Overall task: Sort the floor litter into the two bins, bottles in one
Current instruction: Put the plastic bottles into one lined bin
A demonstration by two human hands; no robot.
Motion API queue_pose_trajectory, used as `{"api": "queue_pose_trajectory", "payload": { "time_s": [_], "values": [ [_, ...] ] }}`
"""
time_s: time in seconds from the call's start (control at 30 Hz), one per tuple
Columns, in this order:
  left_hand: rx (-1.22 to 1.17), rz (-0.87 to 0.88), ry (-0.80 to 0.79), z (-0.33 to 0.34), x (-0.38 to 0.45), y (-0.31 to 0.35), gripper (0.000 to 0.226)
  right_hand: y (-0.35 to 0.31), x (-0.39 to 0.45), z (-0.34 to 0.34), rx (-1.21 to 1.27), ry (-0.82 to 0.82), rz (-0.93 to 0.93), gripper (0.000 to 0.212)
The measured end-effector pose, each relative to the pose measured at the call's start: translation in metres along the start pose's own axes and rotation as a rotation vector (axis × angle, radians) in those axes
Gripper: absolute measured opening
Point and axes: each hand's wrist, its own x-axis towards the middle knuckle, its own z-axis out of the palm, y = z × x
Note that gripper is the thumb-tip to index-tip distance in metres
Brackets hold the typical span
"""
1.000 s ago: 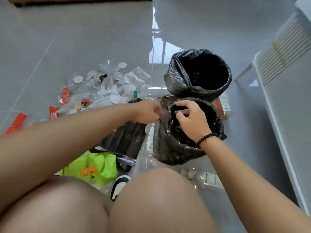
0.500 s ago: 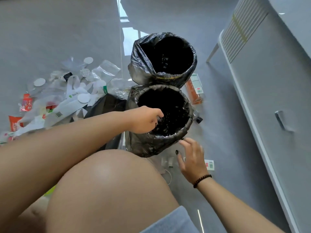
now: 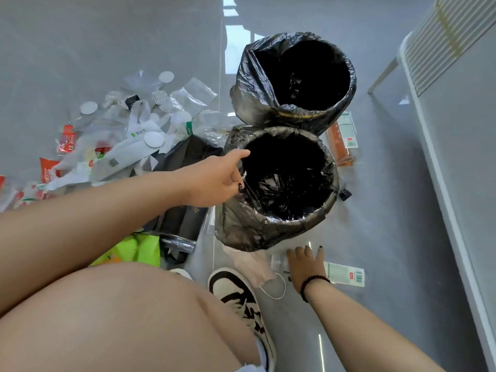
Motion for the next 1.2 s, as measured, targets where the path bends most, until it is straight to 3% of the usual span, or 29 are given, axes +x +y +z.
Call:
{"api": "queue_pose_trajectory", "payload": {
  "time_s": [0.2,0.33,0.4,0.53,0.7,0.83,0.97,1.13,1.2],
  "values": [
    [-0.041,-0.046,0.048,-0.001,-0.012,-0.010,0.062,-0.010,-0.018,-0.035,0.200,0.125,-0.046,0.059],
    [-0.220,-0.096,0.080,-0.008,-0.020,-0.006,0.038,-0.011,-0.062,-0.080,0.382,0.370,-0.092,0.057],
    [-0.257,-0.106,0.085,-0.010,-0.025,-0.002,0.035,-0.010,-0.085,-0.098,0.492,0.410,-0.181,0.055],
    [-0.292,-0.061,0.082,-0.013,-0.041,0.017,0.035,0.002,-0.130,-0.131,0.823,0.358,-0.371,0.056],
    [-0.291,0.020,0.048,-0.016,-0.056,0.038,0.038,0.036,-0.183,-0.182,1.104,0.405,-0.352,0.036],
    [-0.398,0.038,0.010,-0.019,-0.061,0.039,0.063,0.047,-0.188,-0.242,1.406,0.526,-0.355,0.038],
    [-0.533,0.087,0.066,-0.020,-0.061,0.040,0.082,0.037,-0.172,-0.298,1.458,0.726,-0.366,0.040],
    [-0.554,0.172,0.244,-0.020,-0.030,0.045,0.057,0.023,-0.142,-0.320,1.353,0.848,-0.382,0.044],
    [-0.559,0.162,0.236,-0.017,-0.007,0.041,0.059,0.030,-0.126,-0.316,1.327,0.908,-0.303,0.040]
  ]
}}
